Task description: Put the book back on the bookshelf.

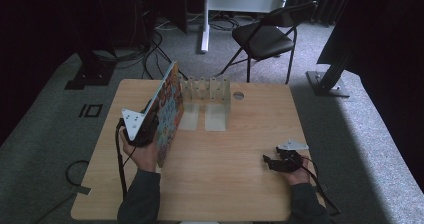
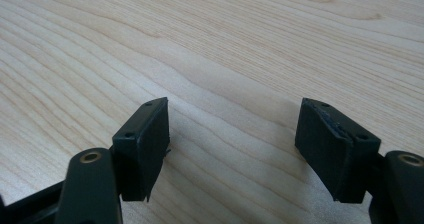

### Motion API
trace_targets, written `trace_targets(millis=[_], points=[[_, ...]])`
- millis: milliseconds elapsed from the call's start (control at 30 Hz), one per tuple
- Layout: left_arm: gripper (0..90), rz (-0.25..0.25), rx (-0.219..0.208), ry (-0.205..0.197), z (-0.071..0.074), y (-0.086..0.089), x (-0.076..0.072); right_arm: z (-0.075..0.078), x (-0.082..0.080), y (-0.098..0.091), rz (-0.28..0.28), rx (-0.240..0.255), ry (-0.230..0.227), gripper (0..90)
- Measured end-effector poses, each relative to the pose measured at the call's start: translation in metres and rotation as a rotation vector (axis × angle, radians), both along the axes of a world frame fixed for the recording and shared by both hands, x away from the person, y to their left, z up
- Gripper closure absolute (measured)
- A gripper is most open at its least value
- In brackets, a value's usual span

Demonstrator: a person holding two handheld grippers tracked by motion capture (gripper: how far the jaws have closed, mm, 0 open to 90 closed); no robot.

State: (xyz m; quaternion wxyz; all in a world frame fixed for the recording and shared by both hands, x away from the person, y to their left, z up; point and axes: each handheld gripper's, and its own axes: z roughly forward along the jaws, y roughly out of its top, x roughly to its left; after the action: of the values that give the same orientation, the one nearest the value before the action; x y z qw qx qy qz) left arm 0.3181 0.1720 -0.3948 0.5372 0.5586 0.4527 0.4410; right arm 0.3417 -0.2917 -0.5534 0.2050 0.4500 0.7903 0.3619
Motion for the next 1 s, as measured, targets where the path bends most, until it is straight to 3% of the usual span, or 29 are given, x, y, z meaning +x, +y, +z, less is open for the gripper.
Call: trace_targets(millis=[1000], points=[[80.3,0.05,-0.011,-0.015,-0.0042,-0.0104,0.0079,0.0001,0.0,-0.0001,0.001,0.0,0.001,29.3]])
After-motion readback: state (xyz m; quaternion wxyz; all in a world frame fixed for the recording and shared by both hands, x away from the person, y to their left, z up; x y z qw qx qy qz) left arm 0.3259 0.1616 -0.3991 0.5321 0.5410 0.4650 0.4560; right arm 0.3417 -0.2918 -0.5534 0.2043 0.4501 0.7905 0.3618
